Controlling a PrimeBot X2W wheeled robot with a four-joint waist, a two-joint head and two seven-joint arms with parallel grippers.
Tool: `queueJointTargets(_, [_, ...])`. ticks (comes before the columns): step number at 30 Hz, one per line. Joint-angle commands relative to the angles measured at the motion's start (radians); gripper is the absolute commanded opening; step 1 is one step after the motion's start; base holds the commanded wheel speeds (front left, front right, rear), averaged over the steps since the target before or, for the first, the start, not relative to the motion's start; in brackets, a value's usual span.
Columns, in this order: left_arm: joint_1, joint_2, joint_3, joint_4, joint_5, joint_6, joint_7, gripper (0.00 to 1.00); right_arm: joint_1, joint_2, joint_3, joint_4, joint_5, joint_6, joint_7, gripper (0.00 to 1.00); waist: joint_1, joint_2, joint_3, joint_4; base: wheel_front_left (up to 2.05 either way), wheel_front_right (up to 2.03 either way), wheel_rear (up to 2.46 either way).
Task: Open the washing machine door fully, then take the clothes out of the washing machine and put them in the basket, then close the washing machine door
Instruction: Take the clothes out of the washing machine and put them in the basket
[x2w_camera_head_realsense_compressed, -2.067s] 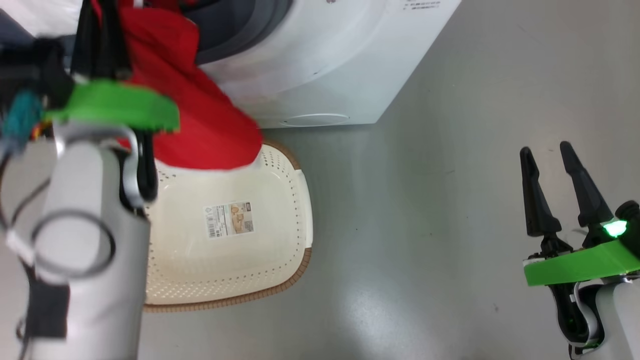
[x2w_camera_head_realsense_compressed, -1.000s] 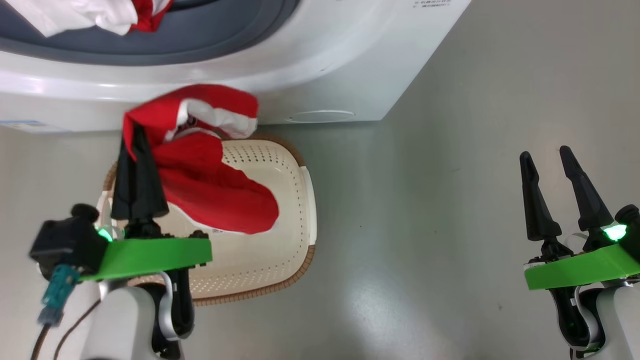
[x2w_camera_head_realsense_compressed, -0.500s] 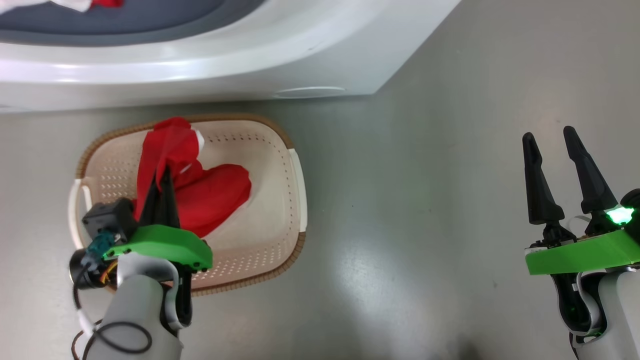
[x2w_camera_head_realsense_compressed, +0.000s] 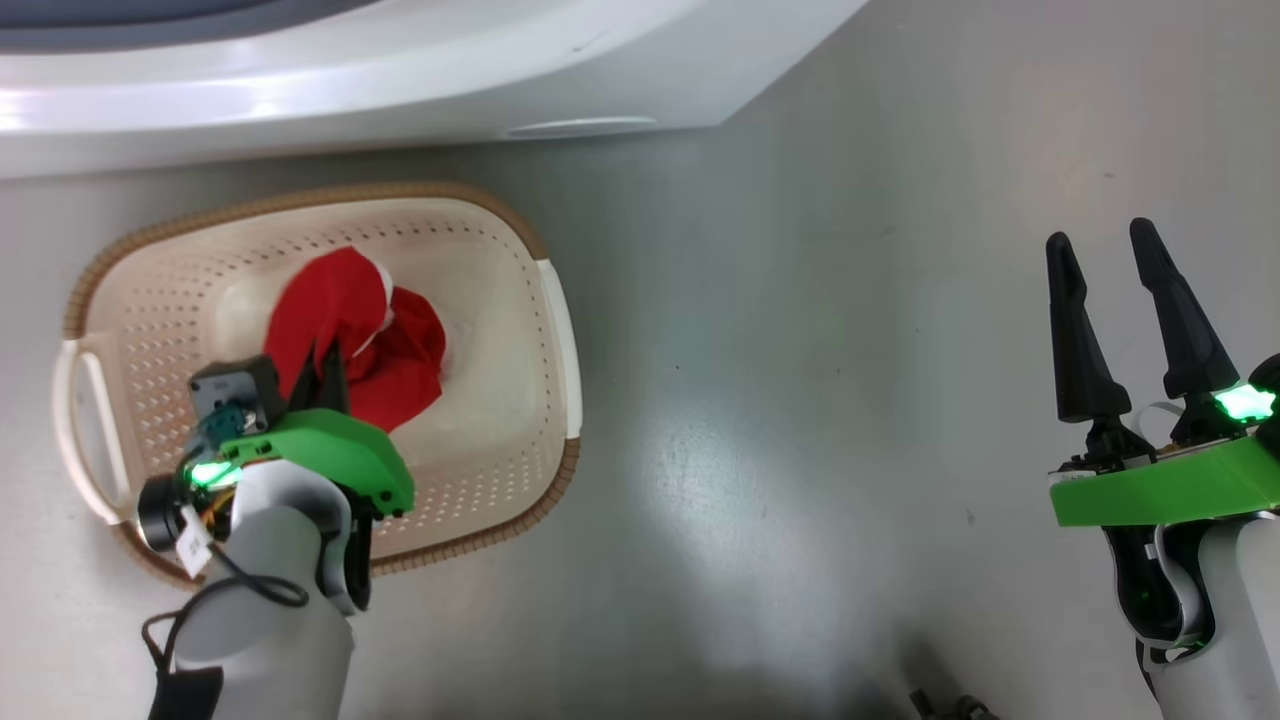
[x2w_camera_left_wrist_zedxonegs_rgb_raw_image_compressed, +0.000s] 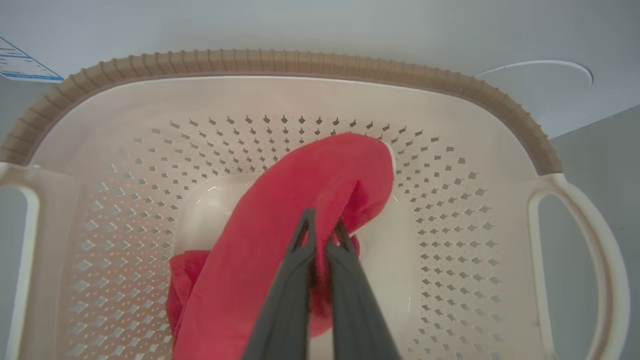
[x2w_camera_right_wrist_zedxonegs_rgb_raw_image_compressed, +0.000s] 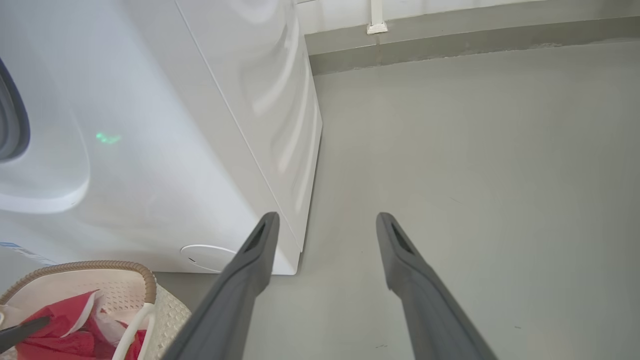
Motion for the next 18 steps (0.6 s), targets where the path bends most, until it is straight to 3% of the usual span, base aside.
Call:
queueJointTargets(1, [0.011, 0.026, 0.024, 0.007, 0.013, -0.008, -0.005, 0.00, 0.007, -0.008, 0.019, -0.026, 0.011, 0.006, -0.006, 1.00, 0.0000, -0.0001, 0.016, -0.011, 0.00, 0.00, 0.00])
queueJointTargets(2, [0.003, 0.027, 0.028, 0.020, 0.019, -0.010, -0.005, 0.00, 0.007, -0.007, 0.018, -0.027, 0.011, 0.006, -0.006, 1.00, 0.0000, -0.0001, 0.019, -0.012, 0.00, 0.00, 0.00])
queueJointTargets(4, [-0.008, 0.028, 0.039, 0.041, 0.028, -0.013, -0.005, 0.13, 0.008, -0.006, 0.018, -0.028, 0.010, 0.006, -0.006, 1.00, 0.0000, -0.0001, 0.023, -0.015, 0.00, 0.00, 0.00])
queueJointTargets(6, [-0.016, 0.028, 0.048, 0.057, 0.035, -0.016, -0.005, 0.38, 0.008, -0.005, 0.017, -0.027, 0.010, 0.006, -0.006, 1.00, 0.0000, -0.0001, 0.024, -0.016, 0.00, 0.00, 0.00])
queueJointTargets(8, [-0.021, 0.027, 0.057, 0.065, 0.042, -0.018, -0.005, 0.75, 0.009, -0.004, 0.016, -0.026, 0.009, 0.006, -0.006, 1.00, 0.0000, -0.0001, 0.023, -0.017, 0.00, 0.00, 0.00])
queueJointTargets(10, [-0.024, 0.027, 0.066, 0.068, 0.047, -0.018, -0.005, 0.98, 0.009, -0.004, 0.014, -0.025, 0.009, 0.006, -0.006, 1.00, 0.0000, -0.0001, 0.020, -0.015, 0.00, 0.00, 0.00])
queueJointTargets(18, [-0.017, 0.026, 0.095, 0.054, 0.059, -0.032, -0.005, 1.00, 0.010, -0.009, 0.012, -0.021, 0.008, 0.006, -0.006, 1.00, 0.0000, -0.0001, -0.004, -0.007, 0.00, 0.00, 0.00])
